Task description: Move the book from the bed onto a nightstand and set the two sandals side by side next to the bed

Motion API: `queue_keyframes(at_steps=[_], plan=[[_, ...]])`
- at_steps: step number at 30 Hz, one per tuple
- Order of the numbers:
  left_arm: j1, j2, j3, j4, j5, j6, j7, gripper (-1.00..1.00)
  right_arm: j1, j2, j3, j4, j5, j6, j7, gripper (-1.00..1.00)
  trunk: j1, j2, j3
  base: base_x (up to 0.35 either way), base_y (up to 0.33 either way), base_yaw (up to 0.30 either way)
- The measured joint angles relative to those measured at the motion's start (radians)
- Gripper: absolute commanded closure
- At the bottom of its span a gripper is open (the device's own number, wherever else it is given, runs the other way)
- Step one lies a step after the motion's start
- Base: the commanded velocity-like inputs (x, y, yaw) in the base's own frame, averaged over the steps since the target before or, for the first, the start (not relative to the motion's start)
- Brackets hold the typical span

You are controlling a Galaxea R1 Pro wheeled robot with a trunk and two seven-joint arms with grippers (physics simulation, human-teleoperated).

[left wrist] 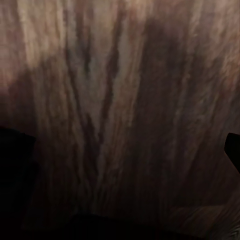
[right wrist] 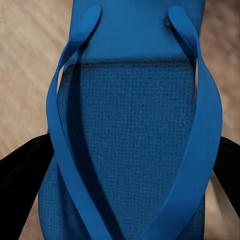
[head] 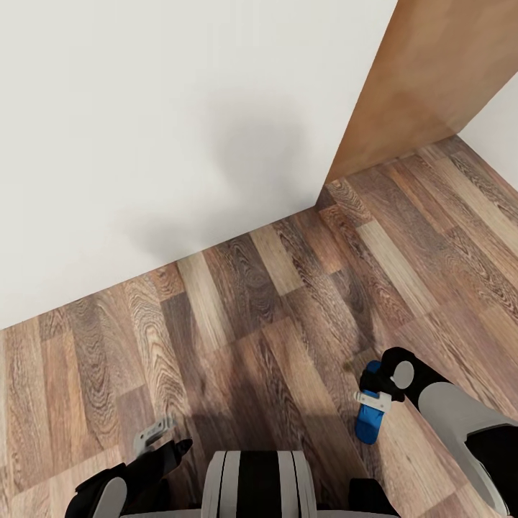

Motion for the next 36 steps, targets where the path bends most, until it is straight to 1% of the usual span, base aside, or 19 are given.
queue_keyframes(at_steps=[4,10,18,19,20,24,36], plan=[[0.001,0.001,0.001,0.005,-0.001,0.0,0.001,-1.0,0.0,0.001,0.0,0.0,0.002,0.0,0.0,1.0,0.0,0.0,0.0,0.0,0.0,0.0],[0.0,0.002,0.004,0.071,-0.009,-0.009,0.001,-1.0,0.0,0.001,0.001,0.0,0.002,0.0,0.0,1.0,0.0,0.0,0.0,0.0,0.0,0.0],[0.0,0.001,0.005,0.074,-0.007,-0.012,0.0,-1.0,0.0,0.001,0.0,-0.001,0.003,0.0,0.001,1.0,0.0,0.0,0.0,0.0,0.0,0.0],[0.0,0.0,0.004,0.073,-0.007,-0.012,0.0,-1.0,0.001,0.0,0.009,0.011,0.044,0.001,0.008,1.0,0.0,0.0,0.004,0.0,0.0,0.0],[0.0,0.0,0.003,0.071,-0.006,-0.012,0.001,-1.0,0.001,0.0,0.007,0.011,0.037,0.003,0.008,1.0,-0.001,0.001,0.007,0.0,0.0,0.0],[0.0,0.0,0.001,0.056,-0.006,-0.013,0.002,-1.0,0.001,0.0,0.007,0.011,0.036,0.001,0.008,1.0,-0.002,0.001,0.023,0.0,0.0,0.0],[0.001,0.001,0.003,0.051,-0.006,-0.013,-0.002,-1.0,0.001,-0.001,0.007,0.011,0.037,-0.003,0.009,1.0,-0.008,0.004,0.069,0.0,0.0,0.0]])
